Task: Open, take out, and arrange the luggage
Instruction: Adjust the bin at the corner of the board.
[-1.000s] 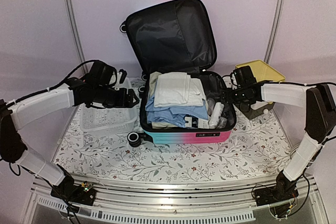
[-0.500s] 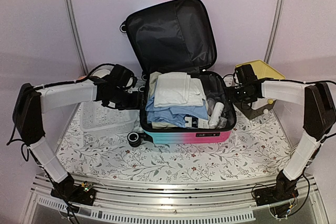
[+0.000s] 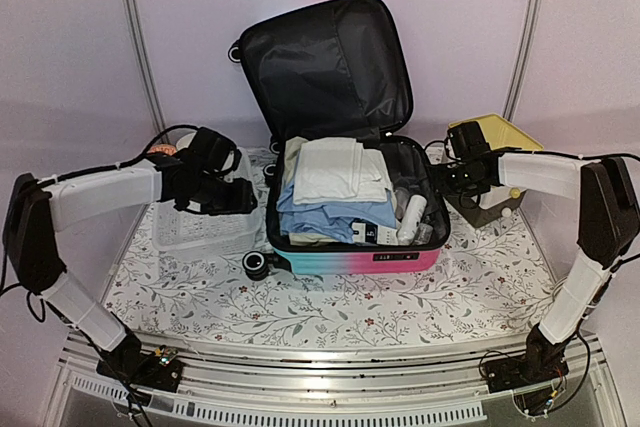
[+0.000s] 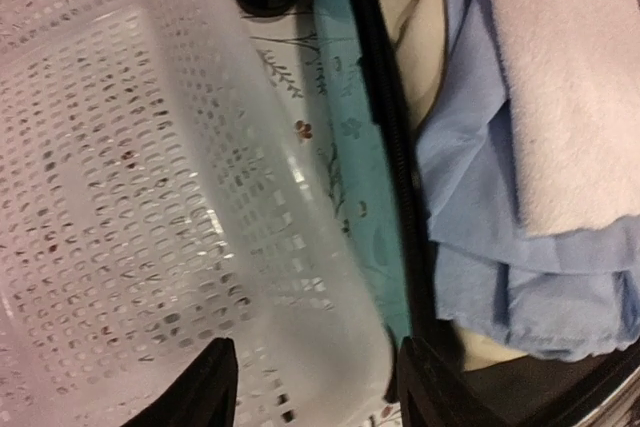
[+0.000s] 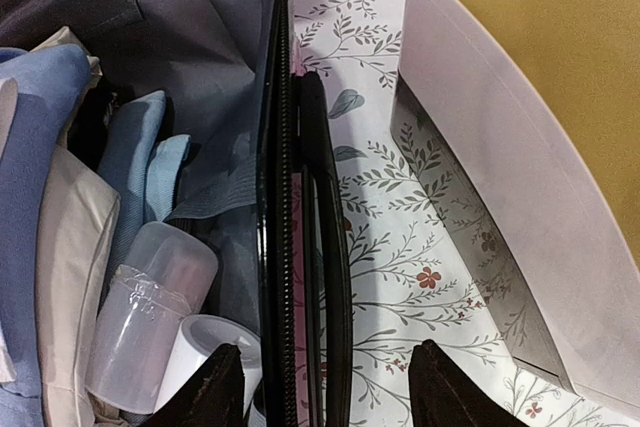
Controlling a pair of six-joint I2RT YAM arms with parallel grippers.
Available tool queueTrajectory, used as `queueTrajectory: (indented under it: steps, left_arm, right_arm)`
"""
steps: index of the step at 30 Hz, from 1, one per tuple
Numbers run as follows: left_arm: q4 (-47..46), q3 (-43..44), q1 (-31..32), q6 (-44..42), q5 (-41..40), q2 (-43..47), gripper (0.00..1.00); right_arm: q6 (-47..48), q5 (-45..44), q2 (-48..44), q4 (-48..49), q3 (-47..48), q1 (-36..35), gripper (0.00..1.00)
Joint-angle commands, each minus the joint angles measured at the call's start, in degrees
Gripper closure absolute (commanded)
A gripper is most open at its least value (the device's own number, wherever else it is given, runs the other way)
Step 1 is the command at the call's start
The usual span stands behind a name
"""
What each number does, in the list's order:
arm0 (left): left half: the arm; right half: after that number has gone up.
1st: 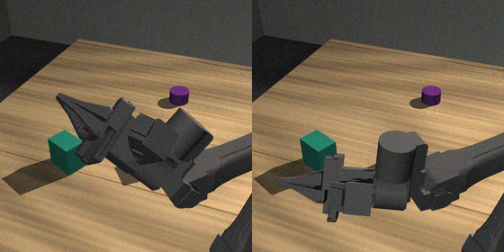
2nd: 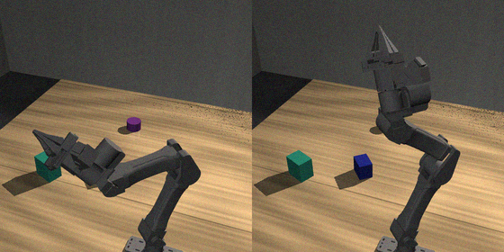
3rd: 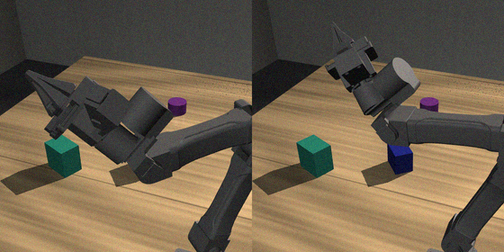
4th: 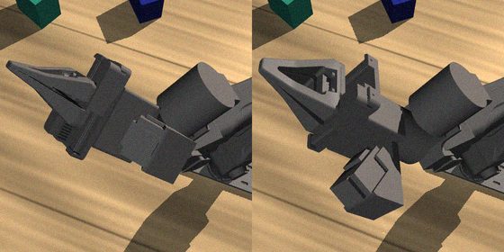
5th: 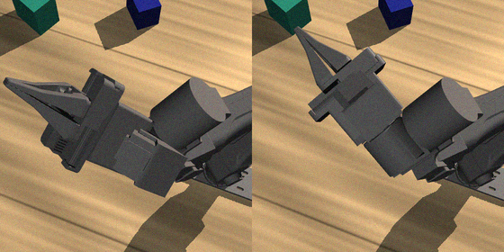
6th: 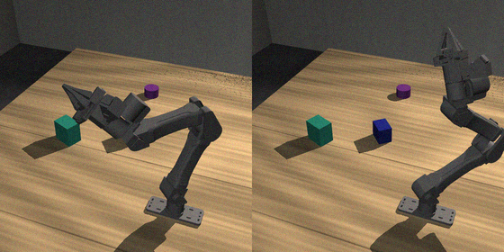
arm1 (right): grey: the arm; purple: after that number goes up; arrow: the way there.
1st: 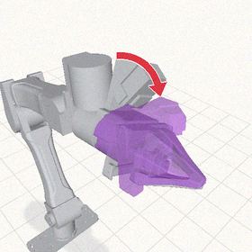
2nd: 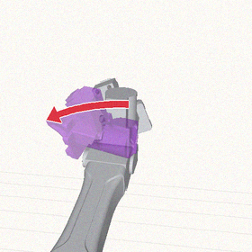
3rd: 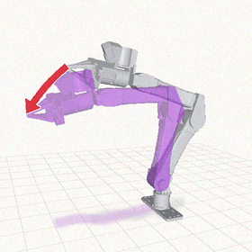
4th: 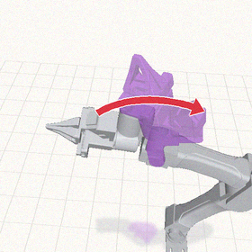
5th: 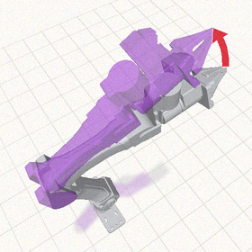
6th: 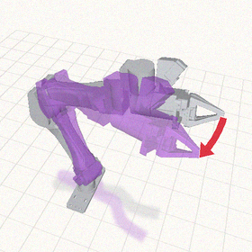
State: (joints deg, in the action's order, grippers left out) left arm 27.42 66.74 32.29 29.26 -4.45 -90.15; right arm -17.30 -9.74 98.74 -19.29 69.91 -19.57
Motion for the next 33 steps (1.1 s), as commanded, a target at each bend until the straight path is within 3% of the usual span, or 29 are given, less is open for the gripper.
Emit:
queueTrajectory:
  steps: [1,7,8,12,23,33]
  left_arm:
    - [1.6,-6.8,-5.2,1.9,-3.3,6.4,0.49]
    - [-0.3,-12.6,-12.1,3.3,-0.7,7.0,0.96]
    - [0.0,-12.7,-12.8,3.7,-0.5,6.0,1.00]
    - [1.9,-12.5,-14.9,6.2,-2.2,2.1,1.00]
    - [14.8,-9.2,-20.9,13.3,-23.8,-1.3,1.00]
    - [16.4,-9.4,-27.6,13.7,-29.3,1.3,0.91]
  right_arm:
    - [-0.1,-0.4,0.7,-0.1,0.8,0.2,0.42]
    - [-0.3,-0.4,0.6,0.0,0.8,0.2,0.43]
    - [-0.4,-0.4,0.5,0.0,0.8,0.2,0.43]
    - [-0.5,-0.4,0.3,0.0,0.6,0.2,0.43]
    - [-0.7,-0.7,-0.2,0.0,-0.2,0.2,0.43]
    - [-0.8,-1.0,-0.3,0.0,-0.2,0.2,0.43]
